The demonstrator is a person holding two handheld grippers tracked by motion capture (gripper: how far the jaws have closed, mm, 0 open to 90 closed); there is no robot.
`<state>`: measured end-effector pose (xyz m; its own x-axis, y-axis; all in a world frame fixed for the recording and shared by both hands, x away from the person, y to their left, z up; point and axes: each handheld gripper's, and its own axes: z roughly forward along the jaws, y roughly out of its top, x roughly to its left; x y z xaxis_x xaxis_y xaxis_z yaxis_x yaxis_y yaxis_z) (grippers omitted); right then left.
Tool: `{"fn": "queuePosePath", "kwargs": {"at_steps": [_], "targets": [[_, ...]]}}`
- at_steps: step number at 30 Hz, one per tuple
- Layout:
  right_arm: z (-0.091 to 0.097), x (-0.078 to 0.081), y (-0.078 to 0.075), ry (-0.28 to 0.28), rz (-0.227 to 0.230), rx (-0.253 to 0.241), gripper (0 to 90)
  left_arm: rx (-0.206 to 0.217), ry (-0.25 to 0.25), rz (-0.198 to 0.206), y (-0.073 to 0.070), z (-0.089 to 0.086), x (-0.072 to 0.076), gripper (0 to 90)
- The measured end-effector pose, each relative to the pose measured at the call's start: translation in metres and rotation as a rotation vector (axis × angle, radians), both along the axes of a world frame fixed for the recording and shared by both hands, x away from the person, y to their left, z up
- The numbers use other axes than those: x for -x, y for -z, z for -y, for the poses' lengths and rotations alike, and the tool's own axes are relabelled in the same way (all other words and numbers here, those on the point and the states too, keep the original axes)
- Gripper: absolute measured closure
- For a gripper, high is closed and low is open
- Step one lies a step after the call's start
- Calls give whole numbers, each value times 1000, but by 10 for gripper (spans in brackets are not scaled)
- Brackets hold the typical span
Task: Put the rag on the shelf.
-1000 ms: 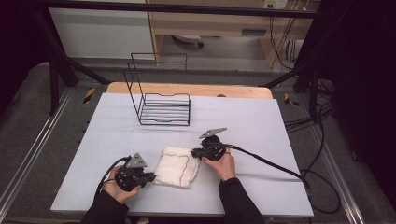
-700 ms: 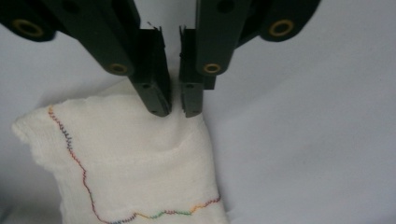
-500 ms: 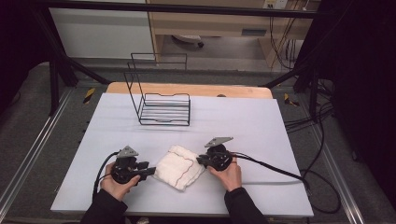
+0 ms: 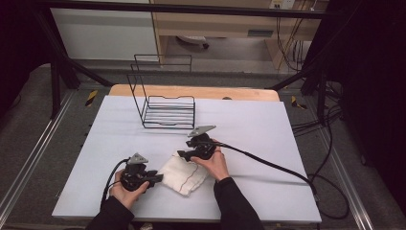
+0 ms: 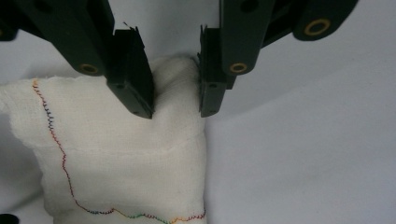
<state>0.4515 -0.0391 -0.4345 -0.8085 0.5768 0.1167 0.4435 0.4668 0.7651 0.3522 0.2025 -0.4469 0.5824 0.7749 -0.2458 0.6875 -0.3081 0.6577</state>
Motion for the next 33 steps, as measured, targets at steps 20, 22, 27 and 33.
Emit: {"fn": "queuePosePath", "kwargs": {"at_steps": [20,22,27,33], "targets": [[-17,-9,11,-31,-47,11,821,20,-5,43,-5,-1,1,646],[-11,-8,5,4,-29,-5,823,36,-25,61,-8,-4,-1,592],[4,-6,-4,79,8,-6,822,76,-82,69,-9,-4,-14,533],[8,-4,2,98,18,10,813,68,-97,29,2,9,-31,554]]}}
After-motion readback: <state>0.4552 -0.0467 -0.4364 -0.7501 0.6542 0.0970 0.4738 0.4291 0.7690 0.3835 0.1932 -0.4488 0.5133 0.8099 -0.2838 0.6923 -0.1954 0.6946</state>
